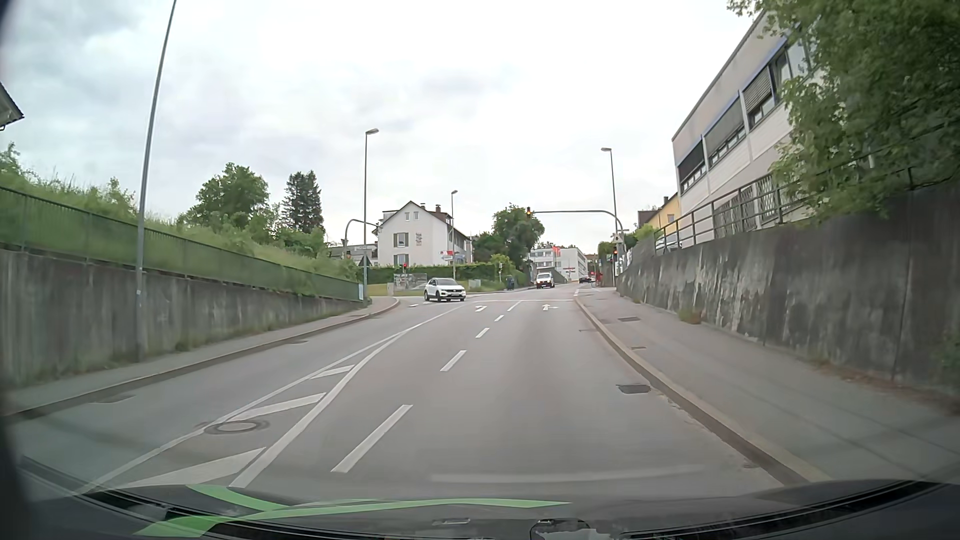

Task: Follow the waypoints while adhering to traffic rules and regulations

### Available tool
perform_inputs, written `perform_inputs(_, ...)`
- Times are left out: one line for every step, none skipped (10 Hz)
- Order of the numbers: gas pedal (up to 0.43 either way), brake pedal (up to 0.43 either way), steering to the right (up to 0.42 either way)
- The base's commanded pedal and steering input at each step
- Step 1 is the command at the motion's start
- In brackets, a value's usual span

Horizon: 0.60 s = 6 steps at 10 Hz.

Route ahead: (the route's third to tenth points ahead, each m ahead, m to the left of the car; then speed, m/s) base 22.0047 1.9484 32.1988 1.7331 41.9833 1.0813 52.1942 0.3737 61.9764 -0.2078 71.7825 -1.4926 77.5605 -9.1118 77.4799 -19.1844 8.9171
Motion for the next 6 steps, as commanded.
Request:
perform_inputs(0.0,0.0,0.009)
perform_inputs(0.0,0.0,0.009)
perform_inputs(0.0,0.0,0.009)
perform_inputs(0.0,0.0,0.009)
perform_inputs(0.0,0.0,0.009)
perform_inputs(0.0,0.0,0.008)
